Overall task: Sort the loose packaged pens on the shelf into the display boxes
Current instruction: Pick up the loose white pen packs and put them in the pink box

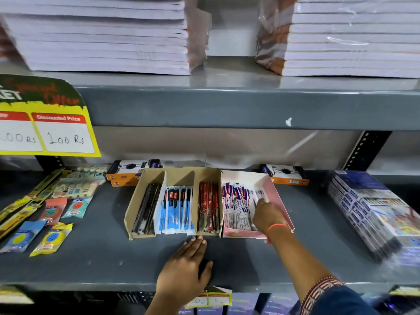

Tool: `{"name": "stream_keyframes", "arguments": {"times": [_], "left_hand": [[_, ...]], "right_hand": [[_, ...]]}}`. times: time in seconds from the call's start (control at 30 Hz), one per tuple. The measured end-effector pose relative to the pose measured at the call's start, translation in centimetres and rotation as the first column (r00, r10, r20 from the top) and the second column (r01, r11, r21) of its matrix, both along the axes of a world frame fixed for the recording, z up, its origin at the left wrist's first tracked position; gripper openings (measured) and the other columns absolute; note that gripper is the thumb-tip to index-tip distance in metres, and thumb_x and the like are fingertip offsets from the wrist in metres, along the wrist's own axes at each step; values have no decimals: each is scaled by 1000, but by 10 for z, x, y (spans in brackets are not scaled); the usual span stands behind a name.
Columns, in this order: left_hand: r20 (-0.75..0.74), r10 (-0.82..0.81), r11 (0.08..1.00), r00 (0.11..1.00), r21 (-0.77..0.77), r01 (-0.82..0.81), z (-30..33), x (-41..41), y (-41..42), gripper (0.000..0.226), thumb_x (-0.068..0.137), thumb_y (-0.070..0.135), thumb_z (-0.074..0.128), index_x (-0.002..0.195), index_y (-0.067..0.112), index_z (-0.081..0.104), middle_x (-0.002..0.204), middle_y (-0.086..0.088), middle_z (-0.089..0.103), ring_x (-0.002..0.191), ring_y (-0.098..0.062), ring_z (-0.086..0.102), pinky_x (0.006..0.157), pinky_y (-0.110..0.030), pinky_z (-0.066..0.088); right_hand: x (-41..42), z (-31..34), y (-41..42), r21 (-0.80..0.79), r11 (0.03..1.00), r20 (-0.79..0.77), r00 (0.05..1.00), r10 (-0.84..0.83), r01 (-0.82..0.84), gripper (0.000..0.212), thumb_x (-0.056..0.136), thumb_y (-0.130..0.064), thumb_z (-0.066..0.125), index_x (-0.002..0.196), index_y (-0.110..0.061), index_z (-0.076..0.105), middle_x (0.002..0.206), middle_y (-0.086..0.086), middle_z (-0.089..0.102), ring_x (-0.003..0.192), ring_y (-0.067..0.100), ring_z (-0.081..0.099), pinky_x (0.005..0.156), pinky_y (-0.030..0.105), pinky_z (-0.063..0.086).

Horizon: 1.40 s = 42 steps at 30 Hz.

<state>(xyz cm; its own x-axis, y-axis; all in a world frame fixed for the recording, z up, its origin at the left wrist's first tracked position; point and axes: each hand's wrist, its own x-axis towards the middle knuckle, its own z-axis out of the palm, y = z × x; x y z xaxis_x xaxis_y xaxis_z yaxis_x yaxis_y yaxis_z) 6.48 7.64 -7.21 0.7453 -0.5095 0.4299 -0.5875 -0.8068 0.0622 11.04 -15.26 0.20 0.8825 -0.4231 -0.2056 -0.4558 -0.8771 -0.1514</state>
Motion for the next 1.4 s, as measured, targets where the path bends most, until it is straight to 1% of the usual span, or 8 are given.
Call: {"name": "stream_keyframes", "arguments": {"times": [0.1,0.27,0.53,0.77,0.93,1.1,1.33,1.4], "left_hand": [[15,-5,1000,1000,-7,5,1,0,-1,55,54,46,83,100,17,73,105,3,71,97,-12,66,73,-25,54],[14,-9,1000,1000,4,9,3,-1,-1,55,54,49,81,100,19,73,104,6,71,97,-10,66,73,-22,53],[24,-14,1000,1000,17,14,1,0,0,55,57,50,80,102,19,72,106,6,71,99,-9,65,75,-23,53],[30,-15,1000,999,21,15,-1,0,0,55,58,49,80,103,18,72,107,5,70,100,-10,65,77,-25,52],[26,-7,1000,1000,24,6,-2,1,0,54,60,49,79,104,18,72,108,4,70,100,-11,65,78,-26,52],[27,-8,1000,1000,15,8,-3,1,0,54,60,47,80,104,17,71,108,3,70,101,-12,65,78,-27,53],[7,-8,1000,1000,25,8,-1,1,0,54,60,53,76,103,21,72,107,8,70,100,-8,64,76,-22,52],[6,-8,1000,1000,26,8,-1,1,0,54,60,53,76,103,21,72,107,8,70,100,-8,64,77,-22,52]], "right_hand": [[0,0,0,-53,998,-12,999,41,-42,44,93,-12,36,134,2,33,126,19,58,112,33,61,87,39,52],[0,0,-2,17,999,38,999,-30,29,46,91,-6,35,136,-1,29,120,20,62,109,37,62,88,46,55],[2,1,-10,263,959,92,986,-137,108,51,91,0,35,140,4,24,123,25,56,110,37,59,94,42,51],[7,5,-13,163,983,85,991,-99,84,38,91,-11,41,126,1,48,128,22,54,118,38,52,97,42,44],[-2,-2,-15,-100,995,106,994,-19,29,36,92,-4,37,127,-3,46,124,18,57,108,34,63,86,43,56],[-1,-8,-15,-217,975,68,995,66,-50,34,94,-6,36,124,-3,50,118,16,64,107,29,65,84,37,57],[0,-10,-16,-244,968,71,994,83,-63,37,94,-7,40,131,-2,39,121,16,63,108,29,65,83,36,56],[1,-10,-17,-171,985,109,993,40,-21,40,93,-5,39,133,-4,35,121,18,62,108,32,64,85,39,55]]}}
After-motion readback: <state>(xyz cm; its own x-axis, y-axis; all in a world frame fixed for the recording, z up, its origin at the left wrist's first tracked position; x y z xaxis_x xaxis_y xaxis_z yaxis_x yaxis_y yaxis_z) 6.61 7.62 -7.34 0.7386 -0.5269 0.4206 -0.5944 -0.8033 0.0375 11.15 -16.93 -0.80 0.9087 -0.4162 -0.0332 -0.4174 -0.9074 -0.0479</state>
